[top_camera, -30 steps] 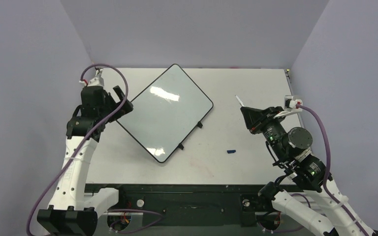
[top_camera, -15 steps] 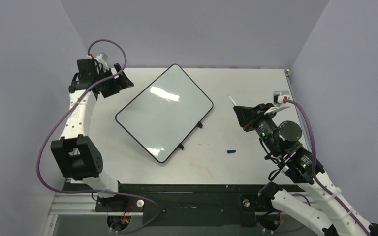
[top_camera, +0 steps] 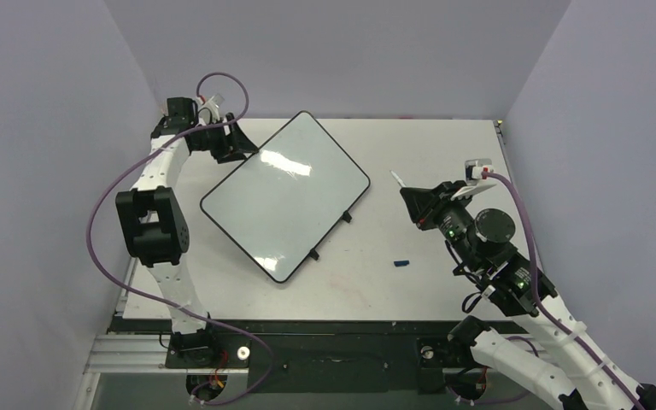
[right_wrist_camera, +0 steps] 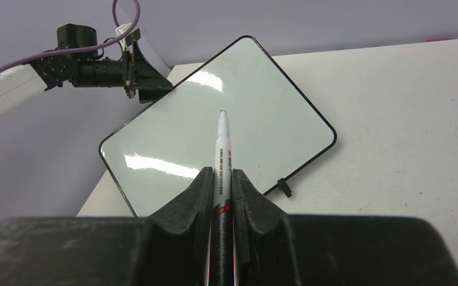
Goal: Write a sentence on the whiteboard
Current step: Hold the whiteboard on the whiteboard stand.
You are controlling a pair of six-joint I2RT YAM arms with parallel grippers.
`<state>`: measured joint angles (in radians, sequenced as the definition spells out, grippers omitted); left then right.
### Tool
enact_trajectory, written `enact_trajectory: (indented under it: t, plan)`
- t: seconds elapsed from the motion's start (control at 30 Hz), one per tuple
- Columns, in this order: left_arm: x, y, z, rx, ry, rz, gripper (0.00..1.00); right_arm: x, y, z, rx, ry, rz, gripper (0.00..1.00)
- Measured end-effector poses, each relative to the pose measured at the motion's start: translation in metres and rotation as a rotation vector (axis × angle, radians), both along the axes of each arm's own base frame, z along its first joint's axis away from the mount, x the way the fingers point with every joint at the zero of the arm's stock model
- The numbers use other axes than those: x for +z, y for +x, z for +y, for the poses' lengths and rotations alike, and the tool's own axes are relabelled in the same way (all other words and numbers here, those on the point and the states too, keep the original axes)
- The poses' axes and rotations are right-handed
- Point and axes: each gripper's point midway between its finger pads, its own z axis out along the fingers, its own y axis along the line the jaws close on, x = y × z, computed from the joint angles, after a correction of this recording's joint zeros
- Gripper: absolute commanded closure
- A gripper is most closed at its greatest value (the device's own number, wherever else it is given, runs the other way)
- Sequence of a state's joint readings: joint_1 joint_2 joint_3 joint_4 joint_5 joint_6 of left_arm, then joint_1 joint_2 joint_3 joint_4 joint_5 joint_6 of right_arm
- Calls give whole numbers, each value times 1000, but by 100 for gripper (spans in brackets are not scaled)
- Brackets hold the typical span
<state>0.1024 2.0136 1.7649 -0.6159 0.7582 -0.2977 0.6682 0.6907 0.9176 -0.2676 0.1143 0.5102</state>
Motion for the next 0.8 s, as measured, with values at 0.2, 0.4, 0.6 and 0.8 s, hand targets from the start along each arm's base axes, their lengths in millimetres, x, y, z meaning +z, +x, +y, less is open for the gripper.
enact_trajectory:
  t: [0.2, 0.4, 0.6, 0.8]
  plan:
    - [0, -11, -31, -113, -23, -2, 75, -6, 1, 1, 2, -6, 12, 100]
    - [-1, -15, -37, -142, -34, 2, 85, -10, 2, 3, 3, -14, 21, 100]
    - [3, -15, -41, -173, -42, -12, 95, -13, 4, 5, 8, -21, 30, 100]
    - [7, -20, -57, -233, -36, -33, 99, -14, 4, 6, 11, -21, 32, 100]
